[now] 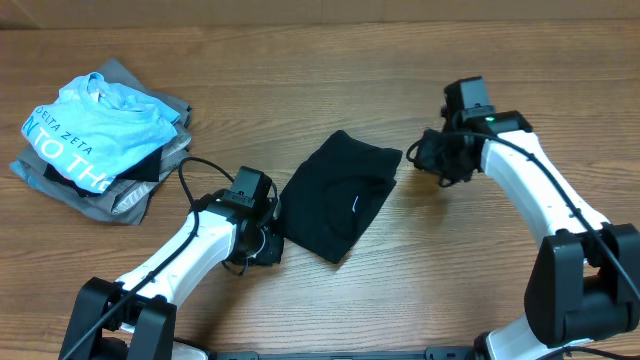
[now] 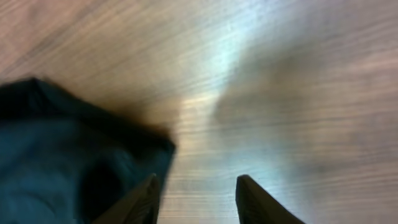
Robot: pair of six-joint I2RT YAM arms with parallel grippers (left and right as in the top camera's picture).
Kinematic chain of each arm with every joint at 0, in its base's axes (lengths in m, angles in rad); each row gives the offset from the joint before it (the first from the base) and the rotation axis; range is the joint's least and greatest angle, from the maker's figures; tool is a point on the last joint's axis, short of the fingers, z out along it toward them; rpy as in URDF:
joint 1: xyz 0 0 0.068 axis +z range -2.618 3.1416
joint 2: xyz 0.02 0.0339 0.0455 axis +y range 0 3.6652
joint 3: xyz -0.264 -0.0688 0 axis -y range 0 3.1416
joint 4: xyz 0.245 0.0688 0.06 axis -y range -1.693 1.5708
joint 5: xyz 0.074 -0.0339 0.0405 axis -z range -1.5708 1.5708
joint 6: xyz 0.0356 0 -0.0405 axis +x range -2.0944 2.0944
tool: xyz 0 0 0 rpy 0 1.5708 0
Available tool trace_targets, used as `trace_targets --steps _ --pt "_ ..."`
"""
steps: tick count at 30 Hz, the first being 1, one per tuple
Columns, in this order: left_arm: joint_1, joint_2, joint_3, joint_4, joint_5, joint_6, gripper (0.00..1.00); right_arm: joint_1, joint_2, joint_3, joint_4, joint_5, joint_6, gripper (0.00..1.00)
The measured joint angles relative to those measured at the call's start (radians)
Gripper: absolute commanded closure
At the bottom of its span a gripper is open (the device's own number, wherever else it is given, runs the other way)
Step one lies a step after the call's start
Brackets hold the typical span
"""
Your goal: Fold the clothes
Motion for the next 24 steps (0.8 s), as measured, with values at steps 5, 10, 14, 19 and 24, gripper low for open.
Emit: trace_targets --steps 5,10,14,19,24 --pt "0.0 0.0 0.068 -0.125 -0.003 0.005 0.52 0.014 -0.046 0.0 -0.115 -0.192 -0.077 0.51" --pt "0.0 0.0 0.201 -0.143 -0.015 0.021 0.3 0.131 -0.074 0.0 -0.192 -0.313 -0.094 0.45" --pt "0.0 0.0 0.243 -0.097 -0.054 0.029 0.3 0.256 -0.074 -0.035 -0.187 -0.318 -0.029 0.45" --pt "0.0 0.0 0.22 0.011 -0.098 0.03 0.37 0.357 -0.074 -0.141 -0.072 -0.314 0.083 0.52" --pt "0.0 0.015 0.154 0.129 -0.081 0.039 0.53 0.433 -0.074 -0.262 0.11 -0.324 0.199 0.69"
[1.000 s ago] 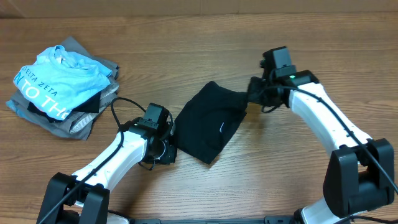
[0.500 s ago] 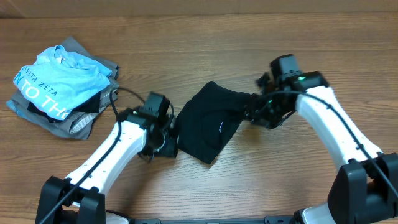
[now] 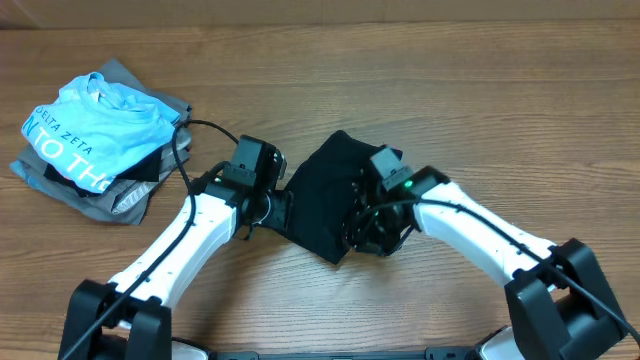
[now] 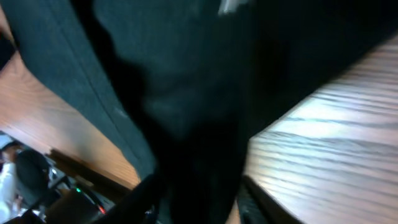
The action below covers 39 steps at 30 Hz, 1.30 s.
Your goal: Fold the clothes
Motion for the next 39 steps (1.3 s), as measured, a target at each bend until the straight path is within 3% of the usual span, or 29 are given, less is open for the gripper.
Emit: trace_targets --steps 4,7,10,14,16,22,28,32,34,39 --pt "0.0 0.05 -0.031 0.022 0.026 0.019 0.73 0.03 0.0 -0.013 0.047 -0.006 0.034 0.9" --pt "0.0 0.096 -0.035 0.02 0.037 0.046 0.82 0.028 0.0 -0.013 0.0 0.021 0.046 0.93" --pt "-0.001 0.124 -0.035 0.018 0.042 0.063 0.84 0.015 0.0 -0.013 -0.071 0.075 0.051 0.88" --pt "-0.002 0.13 -0.035 0.021 0.048 0.066 0.85 -0.007 0.0 -0.013 -0.141 0.153 0.057 0.67" --pt "-0.002 0.13 -0.035 0.02 0.047 0.068 0.86 -0.011 0.0 -0.013 -0.157 0.174 0.05 0.62" --pt "0.003 0.13 0.003 -0.158 0.034 0.072 0.77 -0.023 -0.012 -0.011 -0.258 0.225 0.021 0.61" --pt "0.036 0.096 0.202 -0.284 0.022 0.1 0.61 -0.094 -0.121 0.072 -0.204 0.247 -0.043 0.6" --pt "0.04 0.068 0.326 -0.201 0.029 0.119 0.44 -0.174 -0.191 0.135 -0.094 0.248 -0.06 0.45" --pt "0.04 0.06 0.346 -0.12 0.049 0.126 0.37 -0.209 -0.203 0.147 -0.05 0.248 -0.068 0.44" --pt "0.04 0.09 0.349 0.068 0.127 0.151 0.34 -0.303 -0.167 0.15 0.012 0.255 -0.071 0.44"
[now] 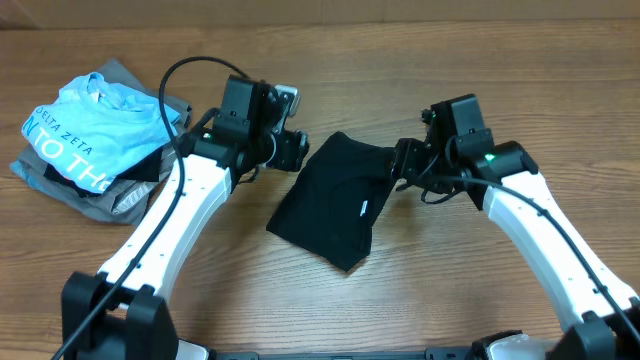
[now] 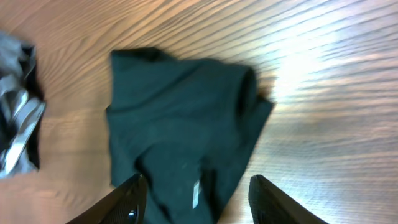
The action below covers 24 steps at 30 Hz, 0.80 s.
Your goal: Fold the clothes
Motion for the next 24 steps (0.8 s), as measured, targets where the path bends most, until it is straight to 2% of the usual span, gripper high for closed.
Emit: trace_targets --steps 4,7,10,12,15,21,24 --pt "0.0 0.098 0.001 0.146 0.076 0.004 0.34 -0.014 0.072 0.0 0.032 0.002 0.008 0.54" --pt "0.0 0.191 0.0 0.262 0.143 0.007 0.34 -0.014 0.122 0.0 0.08 -0.014 0.01 0.58" --pt "0.0 0.262 0.001 0.331 0.192 0.007 0.38 -0.011 0.161 0.0 0.113 -0.038 0.015 0.78" --pt "0.0 0.308 0.001 0.374 0.227 0.001 0.41 -0.007 0.182 0.0 0.116 -0.045 0.018 0.88" --pt "0.0 0.365 0.001 0.437 0.28 -0.018 0.54 -0.005 0.208 0.0 0.101 -0.05 0.015 0.96" --pt "0.0 0.431 0.001 0.497 0.371 -0.057 0.86 -0.003 0.227 0.0 0.049 0.001 0.014 0.96" --pt "0.001 0.439 0.001 0.503 0.376 -0.067 0.93 -0.003 0.227 0.0 0.013 0.036 0.014 0.96"
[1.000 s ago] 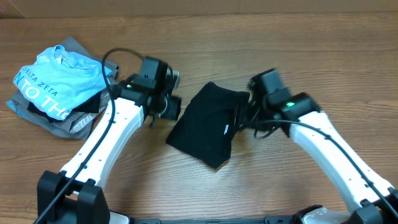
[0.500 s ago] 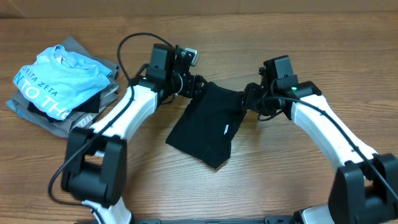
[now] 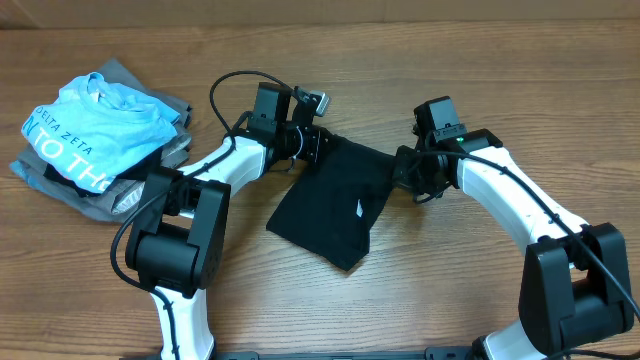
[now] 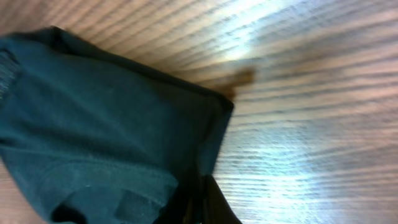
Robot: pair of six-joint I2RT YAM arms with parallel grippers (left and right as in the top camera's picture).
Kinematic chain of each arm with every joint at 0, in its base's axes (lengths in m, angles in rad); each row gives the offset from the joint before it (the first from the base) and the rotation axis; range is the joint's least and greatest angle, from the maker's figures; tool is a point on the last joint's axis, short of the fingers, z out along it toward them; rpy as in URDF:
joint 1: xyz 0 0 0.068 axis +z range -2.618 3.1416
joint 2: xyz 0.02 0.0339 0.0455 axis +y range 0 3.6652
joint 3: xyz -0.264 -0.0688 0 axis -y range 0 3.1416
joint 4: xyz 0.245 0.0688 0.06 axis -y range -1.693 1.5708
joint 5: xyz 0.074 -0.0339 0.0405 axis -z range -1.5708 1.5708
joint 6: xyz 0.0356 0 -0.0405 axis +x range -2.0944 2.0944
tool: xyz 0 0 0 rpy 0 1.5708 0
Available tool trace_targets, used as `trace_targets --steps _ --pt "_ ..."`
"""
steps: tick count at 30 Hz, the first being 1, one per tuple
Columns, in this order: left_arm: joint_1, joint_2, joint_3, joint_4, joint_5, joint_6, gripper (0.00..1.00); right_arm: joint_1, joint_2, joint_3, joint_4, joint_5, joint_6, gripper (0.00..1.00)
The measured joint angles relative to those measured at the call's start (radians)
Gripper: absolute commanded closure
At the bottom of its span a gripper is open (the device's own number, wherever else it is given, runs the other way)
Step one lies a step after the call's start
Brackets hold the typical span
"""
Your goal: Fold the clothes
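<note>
A black garment [image 3: 335, 205] lies folded into a slanted rectangle at mid-table. My right gripper [image 3: 403, 172] is at its far right corner. In the right wrist view the gripper [image 4: 200, 200] has its fingers pressed together on the dark cloth's edge [image 4: 214, 134], low over the wood. My left gripper [image 3: 316, 146] is at the garment's far left corner. Dark fingers against dark cloth hide whether it grips anything.
A pile of clothes [image 3: 95, 140] sits at the far left, with a light blue printed shirt on top of grey and black pieces. Bare wooden table [image 3: 450, 290] surrounds the black garment. The left arm's cable [image 3: 235, 80] loops above it.
My right gripper was open above the garment's right side and is now shut on its far right edge, low at the table. My left gripper has moved right to the far left corner.
First my left gripper was at the garment's near left edge and my right, open, at its far right corner. Then my right was low at the near right side. Later both stood by the far side, right open. Now each is at a far corner.
</note>
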Motion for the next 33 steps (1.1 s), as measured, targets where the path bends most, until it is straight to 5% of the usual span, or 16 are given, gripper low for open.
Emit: trace_targets --steps 4,5,6,10,13,20,27,29,33 --pt "0.011 0.0 0.0 0.054 0.01 -0.047 0.94 0.001 0.0 0.0 -0.029 0.034 0.0 0.9" --pt "0.016 0.0 -0.001 0.073 0.017 -0.064 0.93 0.001 0.0 0.0 -0.03 0.038 0.0 0.71" --pt "0.026 0.0 -0.001 0.103 0.034 -0.094 0.9 0.002 0.0 0.0 -0.03 0.043 0.0 0.63" --pt "0.085 0.0 0.0 0.169 0.06 -0.145 0.42 0.0 0.0 0.0 -0.079 0.095 -0.009 0.53" --pt "0.147 0.0 0.006 0.162 0.101 -0.166 0.3 -0.008 0.0 0.0 -0.116 0.116 -0.014 0.53" --pt "0.228 0.0 0.018 -0.03 0.206 -0.145 0.4 -0.033 -0.027 0.0 -0.13 -0.062 -0.17 0.51" --pt "0.204 -0.001 0.023 -0.32 0.207 0.024 0.48 -0.032 -0.105 0.0 0.006 -0.228 -0.244 0.38" --pt "0.172 -0.002 0.023 -0.399 0.13 0.078 0.61 -0.026 -0.099 0.0 0.039 -0.243 -0.247 0.38" --pt "0.117 -0.007 0.025 -0.445 0.05 0.145 0.71 0.011 -0.054 -0.001 0.092 -0.256 -0.248 0.43"
